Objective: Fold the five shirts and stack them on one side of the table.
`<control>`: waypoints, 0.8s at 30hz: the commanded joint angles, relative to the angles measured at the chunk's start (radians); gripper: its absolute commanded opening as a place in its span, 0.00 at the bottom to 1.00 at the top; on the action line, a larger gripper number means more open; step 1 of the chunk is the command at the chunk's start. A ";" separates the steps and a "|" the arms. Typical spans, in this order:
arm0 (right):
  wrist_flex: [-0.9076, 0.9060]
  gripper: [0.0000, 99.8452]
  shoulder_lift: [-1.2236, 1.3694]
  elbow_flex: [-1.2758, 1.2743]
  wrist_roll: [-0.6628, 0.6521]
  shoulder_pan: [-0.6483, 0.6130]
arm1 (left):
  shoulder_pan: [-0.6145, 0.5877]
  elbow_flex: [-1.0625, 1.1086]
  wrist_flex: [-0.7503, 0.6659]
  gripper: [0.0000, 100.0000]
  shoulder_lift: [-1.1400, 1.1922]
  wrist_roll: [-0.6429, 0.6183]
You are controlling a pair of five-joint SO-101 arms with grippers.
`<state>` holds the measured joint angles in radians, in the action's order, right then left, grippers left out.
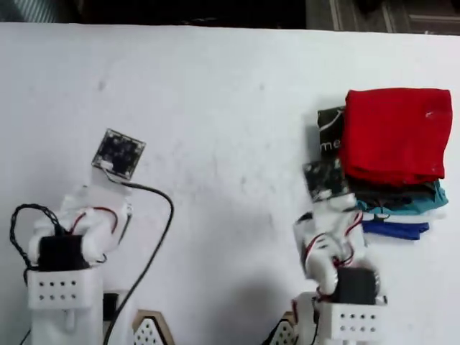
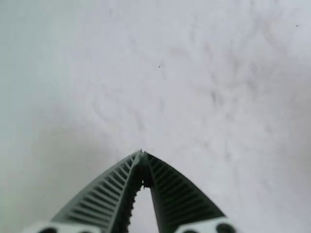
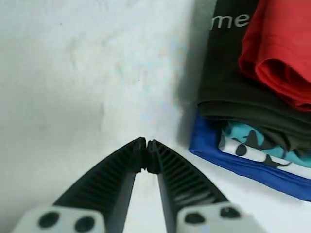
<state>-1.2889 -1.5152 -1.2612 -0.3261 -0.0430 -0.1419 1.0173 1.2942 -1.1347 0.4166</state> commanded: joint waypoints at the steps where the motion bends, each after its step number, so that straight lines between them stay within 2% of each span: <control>1: 0.015 0.02 -0.124 -0.109 0.005 -0.045 | 0.008 0.069 -0.064 0.02 -0.008 -0.005; 6: 0.013 0.02 -0.286 -0.269 0.002 -0.053 | 0.028 0.193 -0.167 0.02 -0.008 -0.015; 11: 0.013 0.02 -0.275 -0.293 0.008 -0.053 | 0.076 0.265 -0.279 0.02 -0.008 -0.206; 15: -0.002 0.02 -0.283 -0.304 0.009 -0.053 | 0.081 0.324 -0.390 0.02 -0.008 -0.301; 24: 0.019 0.02 -0.283 -0.428 0.009 -0.050 | 0.074 0.514 -0.638 0.02 -0.008 -0.315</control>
<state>-1.2935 -1.7914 -1.6771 -0.3261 -0.0890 -0.0683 1.5098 0.7250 -1.1347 0.1097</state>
